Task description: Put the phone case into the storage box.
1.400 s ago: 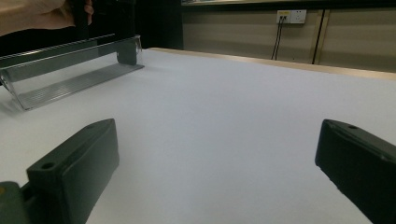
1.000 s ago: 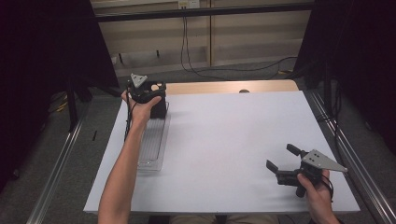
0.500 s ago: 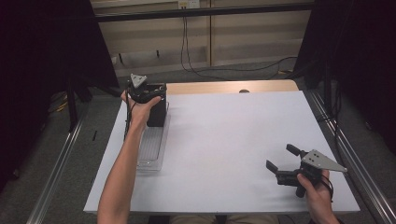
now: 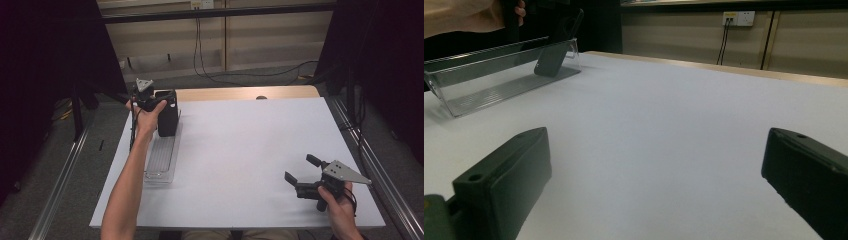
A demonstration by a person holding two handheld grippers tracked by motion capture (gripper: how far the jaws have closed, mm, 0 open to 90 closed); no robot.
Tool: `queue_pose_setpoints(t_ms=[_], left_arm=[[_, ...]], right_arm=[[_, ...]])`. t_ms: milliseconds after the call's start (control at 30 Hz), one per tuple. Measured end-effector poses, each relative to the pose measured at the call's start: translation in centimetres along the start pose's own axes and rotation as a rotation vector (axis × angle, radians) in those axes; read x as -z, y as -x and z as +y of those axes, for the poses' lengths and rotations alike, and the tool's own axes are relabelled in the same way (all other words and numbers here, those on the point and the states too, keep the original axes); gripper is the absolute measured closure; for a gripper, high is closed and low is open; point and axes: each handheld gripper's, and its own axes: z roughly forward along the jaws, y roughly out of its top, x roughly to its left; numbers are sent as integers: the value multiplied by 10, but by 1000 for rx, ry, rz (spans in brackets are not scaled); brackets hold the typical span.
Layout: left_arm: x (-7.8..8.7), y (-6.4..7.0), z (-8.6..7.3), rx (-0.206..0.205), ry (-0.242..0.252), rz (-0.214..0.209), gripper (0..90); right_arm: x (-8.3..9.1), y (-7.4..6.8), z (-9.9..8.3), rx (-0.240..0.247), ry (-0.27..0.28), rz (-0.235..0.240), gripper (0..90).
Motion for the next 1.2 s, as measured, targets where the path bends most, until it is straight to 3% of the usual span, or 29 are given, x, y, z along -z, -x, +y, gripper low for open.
queue_pose_setpoints(t_ms=[100, 233, 367, 467, 533, 667, 767, 800, 867, 933, 1000, 1033, 1067, 1100, 1133, 1167, 1200], left_arm=[[2, -3, 3, 6, 8, -21, 40], [3, -3, 7, -9, -5, -9, 40], [2, -3, 12, -29, -68, -24, 41], [1, -5, 14, -23, -89, -36, 49], [0, -6, 14, 19, -139, -49, 50], [-3, -7, 16, 16, -191, -67, 52], [-6, -5, 18, 13, -245, -51, 56], [-8, -4, 17, 29, -257, -36, 55], [-10, -4, 17, 32, -274, -40, 56], [-13, -3, 16, 23, -306, -30, 54], [-15, -4, 17, -7, -333, -53, 42], [-17, -3, 16, 13, -333, -57, 19], [-17, -4, 17, -9, -353, -49, 23], [-20, -1, 17, 17, -343, -31, 27], [-20, -3, 18, -8, -369, -35, 25], [-22, -1, 18, 28, -351, -44, 25], [-23, -1, 18, 10, -369, -36, 26]], right_arm=[[0, 0, 0, 4, -2, 2, 0], [0, 0, 0, 5, -2, 4, 0], [-1, -1, 0, 2, 0, 3, 0], [-1, -1, 0, 0, -4, 7, 0], [-1, 0, 0, 1, 1, 3, 0], [-1, 0, -1, 6, -5, 9, 0], [-1, -1, 0, 0, -6, 7, 0], [-1, -1, 0, -2, -6, 8, 0], [-1, -1, -1, 0, -6, 9, 0], [-1, -1, -1, -2, -7, 8, 0], [-1, -1, -1, -6, -5, 8, 0], [-1, -1, -1, -3, -4, 8, 0], [-1, 0, -1, -1, -8, 8, 0], [-1, 0, -1, 3, -7, 11, 0], [-1, 0, -1, 3, -7, 12, 0], [-1, 0, -1, 2, -6, 11, 0], [-1, -1, -1, -2, -4, 9, 0]])
